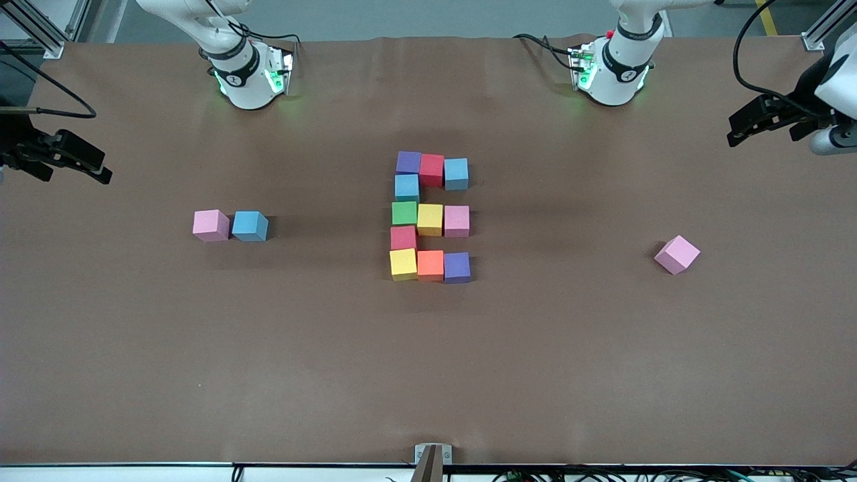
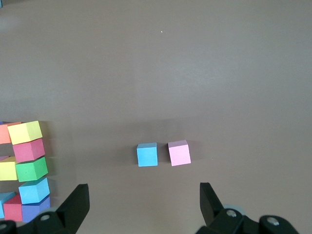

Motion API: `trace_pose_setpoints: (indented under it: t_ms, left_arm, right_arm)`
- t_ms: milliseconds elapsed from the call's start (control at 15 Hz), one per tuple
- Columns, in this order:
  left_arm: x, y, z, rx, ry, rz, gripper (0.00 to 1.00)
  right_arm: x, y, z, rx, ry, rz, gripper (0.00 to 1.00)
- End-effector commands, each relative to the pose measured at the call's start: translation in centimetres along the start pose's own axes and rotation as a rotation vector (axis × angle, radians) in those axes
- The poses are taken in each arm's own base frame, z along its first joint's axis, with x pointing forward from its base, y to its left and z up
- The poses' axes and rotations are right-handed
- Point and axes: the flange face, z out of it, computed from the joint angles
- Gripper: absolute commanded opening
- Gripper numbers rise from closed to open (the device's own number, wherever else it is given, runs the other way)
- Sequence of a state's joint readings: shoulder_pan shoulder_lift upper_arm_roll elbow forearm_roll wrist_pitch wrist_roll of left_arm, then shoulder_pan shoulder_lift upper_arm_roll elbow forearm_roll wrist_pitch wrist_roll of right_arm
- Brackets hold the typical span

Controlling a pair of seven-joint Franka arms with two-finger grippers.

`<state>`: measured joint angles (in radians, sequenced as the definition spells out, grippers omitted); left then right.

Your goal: Arrange 11 blocks into digit 3

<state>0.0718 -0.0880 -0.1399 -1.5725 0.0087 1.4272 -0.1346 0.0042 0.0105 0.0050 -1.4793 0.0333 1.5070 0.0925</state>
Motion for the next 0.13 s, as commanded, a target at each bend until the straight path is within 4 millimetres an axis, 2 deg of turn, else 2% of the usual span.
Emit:
trace_pose_setpoints:
  t_ms: [0,67]
  left_arm:
    - [0.4,-0.24,-1.29,-0.024,0.024,0.016,1.0]
    - [0.47,0.06,-1.15,-0.022,0.021,0.02,1.0]
  right_arm:
    - [0.07,-0.06,-0.18,0.004,0.002,-0.004,1.0]
    - [0.07,-0.06,-0.18,0.004,0.002,-0.004,1.0]
